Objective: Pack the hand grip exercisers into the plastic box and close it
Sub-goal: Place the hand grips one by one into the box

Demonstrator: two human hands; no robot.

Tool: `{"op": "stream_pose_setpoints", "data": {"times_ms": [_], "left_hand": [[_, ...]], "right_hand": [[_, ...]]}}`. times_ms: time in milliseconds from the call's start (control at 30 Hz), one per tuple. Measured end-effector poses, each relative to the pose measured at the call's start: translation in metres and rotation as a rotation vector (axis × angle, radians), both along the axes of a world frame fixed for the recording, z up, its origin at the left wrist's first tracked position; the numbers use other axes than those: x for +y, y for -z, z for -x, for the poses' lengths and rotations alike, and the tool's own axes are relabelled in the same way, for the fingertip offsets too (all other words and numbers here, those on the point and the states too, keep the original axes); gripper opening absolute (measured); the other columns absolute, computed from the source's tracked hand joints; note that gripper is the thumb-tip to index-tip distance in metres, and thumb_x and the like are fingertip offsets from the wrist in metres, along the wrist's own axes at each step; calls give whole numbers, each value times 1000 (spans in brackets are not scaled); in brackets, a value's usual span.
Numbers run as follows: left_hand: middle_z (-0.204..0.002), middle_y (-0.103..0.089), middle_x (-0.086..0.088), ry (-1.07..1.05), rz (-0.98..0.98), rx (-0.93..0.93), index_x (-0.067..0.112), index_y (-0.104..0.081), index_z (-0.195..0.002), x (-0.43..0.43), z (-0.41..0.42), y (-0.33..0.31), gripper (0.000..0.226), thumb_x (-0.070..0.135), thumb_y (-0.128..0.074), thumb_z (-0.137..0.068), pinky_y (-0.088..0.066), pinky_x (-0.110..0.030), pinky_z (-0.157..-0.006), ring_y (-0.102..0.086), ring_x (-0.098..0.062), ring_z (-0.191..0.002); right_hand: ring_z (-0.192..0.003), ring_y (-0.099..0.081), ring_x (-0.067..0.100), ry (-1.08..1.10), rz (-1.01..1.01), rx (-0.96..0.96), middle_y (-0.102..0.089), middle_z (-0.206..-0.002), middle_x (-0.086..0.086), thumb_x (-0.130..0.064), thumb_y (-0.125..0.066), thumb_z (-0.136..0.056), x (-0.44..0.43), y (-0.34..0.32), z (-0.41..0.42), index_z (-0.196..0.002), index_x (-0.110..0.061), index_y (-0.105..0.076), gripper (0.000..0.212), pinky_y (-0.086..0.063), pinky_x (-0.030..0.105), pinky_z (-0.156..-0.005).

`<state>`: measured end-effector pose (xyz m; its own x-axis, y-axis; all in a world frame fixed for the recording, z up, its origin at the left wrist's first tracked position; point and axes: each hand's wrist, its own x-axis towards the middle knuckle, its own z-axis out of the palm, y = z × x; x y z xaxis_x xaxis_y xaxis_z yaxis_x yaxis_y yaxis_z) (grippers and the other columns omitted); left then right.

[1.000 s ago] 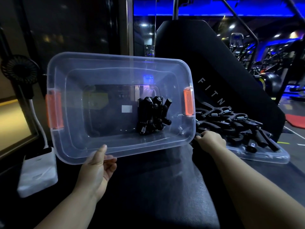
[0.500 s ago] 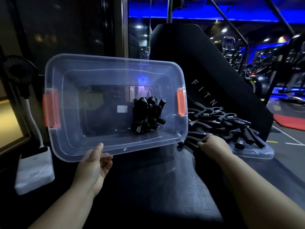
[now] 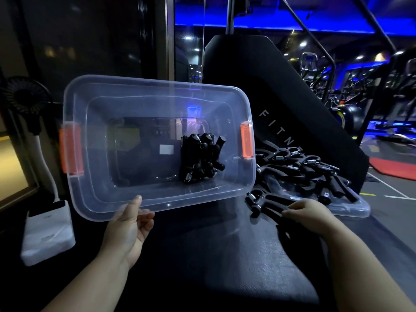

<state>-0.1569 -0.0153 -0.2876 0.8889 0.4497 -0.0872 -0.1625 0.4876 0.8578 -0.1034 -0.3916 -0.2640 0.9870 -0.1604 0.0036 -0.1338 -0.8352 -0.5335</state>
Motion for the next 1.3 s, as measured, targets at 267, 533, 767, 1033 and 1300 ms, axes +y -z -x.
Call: {"op": "stream_pose_setpoints", "data": {"times_ms": [267, 533, 767, 1033, 1300], "left_hand": [[-50, -59, 4, -2, 9, -21, 16, -51, -76, -1, 0, -1, 20, 26, -60, -91, -49, -21, -55, -58, -8, -55], [-53, -58, 3, 0, 25, -22, 16, -52, -78, -1, 1, -2, 18, 25, -60, -91, -49, -22, -58, -57, -10, -59], [-64, -56, -2, 1, 26, -15, 16, -52, -81, -1, 2, -3, 16, 25, -61, -91, -49, -24, -62, -56, -13, -62], [-61, -57, -1, 3, 16, 0, 15, -52, -80, 0, 1, -2, 17, 26, -61, -91, -51, -21, -55, -57, -12, -61], [-65, -55, -2, 2, 7, -3, 15, -51, -80, -2, 2, -3, 18, 25, -60, -91, -51, -21, -54, -56, -12, -59]], "right_hand": [[-73, -62, 9, 59, 169, -46, -67, -74, -9, -61, -66, -75, 14, 1, 8, -75, -27, -67, 34, -54, 31, -72], [-107, -51, 21, 4, 288, -240, -55, -109, -2, -75, -54, -74, 46, 19, -2, -107, -31, -55, 55, -46, 39, -88], [-120, -47, 27, -59, 437, -149, -53, -124, 3, -75, -48, -79, 65, 21, 1, -130, -32, -43, 67, -40, 43, -96], [-117, -48, 26, -74, 449, -171, -55, -118, 4, -76, -46, -79, 65, 19, 5, -130, -35, -44, 66, -43, 39, -91], [-109, -53, 32, 43, 237, -354, -56, -111, 10, -55, -41, -92, 62, 5, 10, -126, -27, -49, 45, -40, 37, -85]]}}
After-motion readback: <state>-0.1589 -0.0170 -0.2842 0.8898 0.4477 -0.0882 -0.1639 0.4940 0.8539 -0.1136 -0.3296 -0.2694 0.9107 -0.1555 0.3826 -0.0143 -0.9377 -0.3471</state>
